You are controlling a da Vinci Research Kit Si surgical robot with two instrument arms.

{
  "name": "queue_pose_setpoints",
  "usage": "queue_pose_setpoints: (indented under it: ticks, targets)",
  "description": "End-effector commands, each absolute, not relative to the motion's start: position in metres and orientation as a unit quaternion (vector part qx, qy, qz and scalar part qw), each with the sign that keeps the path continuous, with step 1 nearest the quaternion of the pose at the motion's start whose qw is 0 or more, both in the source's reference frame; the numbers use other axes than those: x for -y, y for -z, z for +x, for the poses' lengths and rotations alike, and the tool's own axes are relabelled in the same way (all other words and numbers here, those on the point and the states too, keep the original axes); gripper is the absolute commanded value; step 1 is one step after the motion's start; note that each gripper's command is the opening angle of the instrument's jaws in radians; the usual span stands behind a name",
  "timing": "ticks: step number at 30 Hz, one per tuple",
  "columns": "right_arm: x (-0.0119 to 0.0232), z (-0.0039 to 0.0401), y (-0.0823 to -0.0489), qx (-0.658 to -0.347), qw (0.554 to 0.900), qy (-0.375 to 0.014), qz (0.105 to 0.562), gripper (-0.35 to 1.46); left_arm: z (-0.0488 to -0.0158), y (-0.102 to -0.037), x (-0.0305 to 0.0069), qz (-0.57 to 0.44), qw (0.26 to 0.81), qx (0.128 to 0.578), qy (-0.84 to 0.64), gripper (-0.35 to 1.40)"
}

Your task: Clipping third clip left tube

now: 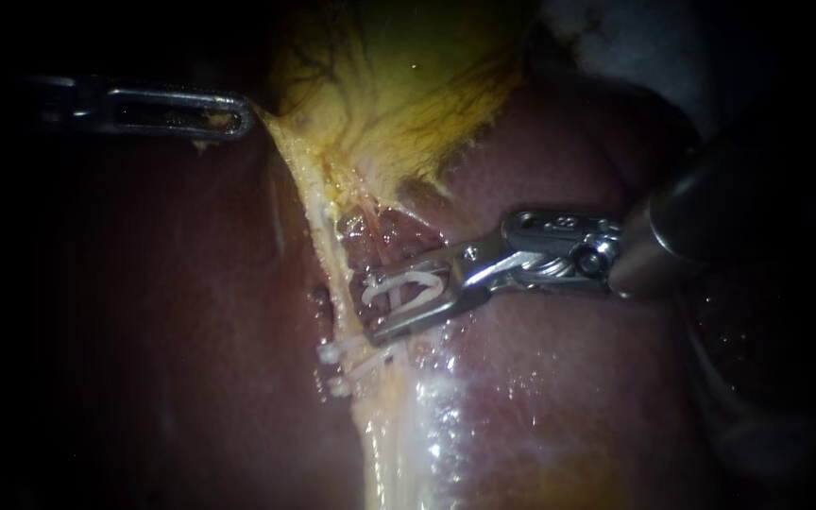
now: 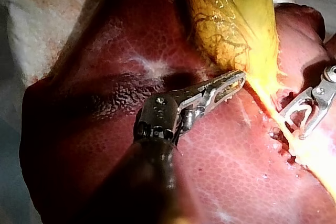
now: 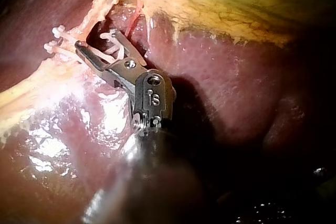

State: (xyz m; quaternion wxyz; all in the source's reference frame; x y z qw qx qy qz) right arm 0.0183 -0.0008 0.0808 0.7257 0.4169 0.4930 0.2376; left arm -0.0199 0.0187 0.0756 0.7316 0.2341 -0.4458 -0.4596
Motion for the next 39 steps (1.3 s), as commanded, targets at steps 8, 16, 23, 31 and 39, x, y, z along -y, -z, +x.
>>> queue_pose_setpoints:
  ticks: [8, 16, 23, 31, 39]
  targets:
    - [0.0016, 0.0210, -0.0812, -0.521, 0.680, -0.248, 0.453, 0.46, -0.0200, -0.0757, -0.0186, 0.234, 0.732, 0.446, 0.460, -0.35]
    - [0.0023, 0.0230, -0.0800, -0.569, 0.616, -0.262, 0.479, 0.51, -0.0200, -0.0757, -0.0186, 0.234, 0.732, 0.446, 0.460, -0.35]
    - [0.0013, 0.0238, -0.0780, -0.597, 0.572, -0.274, 0.492, 0.51, -0.0200, -0.0757, -0.0187, 0.234, 0.732, 0.446, 0.460, -0.35]
    - [-0.0015, 0.0243, -0.0756, -0.599, 0.566, -0.301, 0.481, 0.48, -0.0199, -0.0757, -0.0187, 0.234, 0.732, 0.446, 0.460, -0.35]
    - [-0.0020, 0.0244, -0.0752, -0.598, 0.565, -0.305, 0.480, 0.21, -0.0199, -0.0757, -0.0187, 0.234, 0.732, 0.446, 0.460, -0.35]
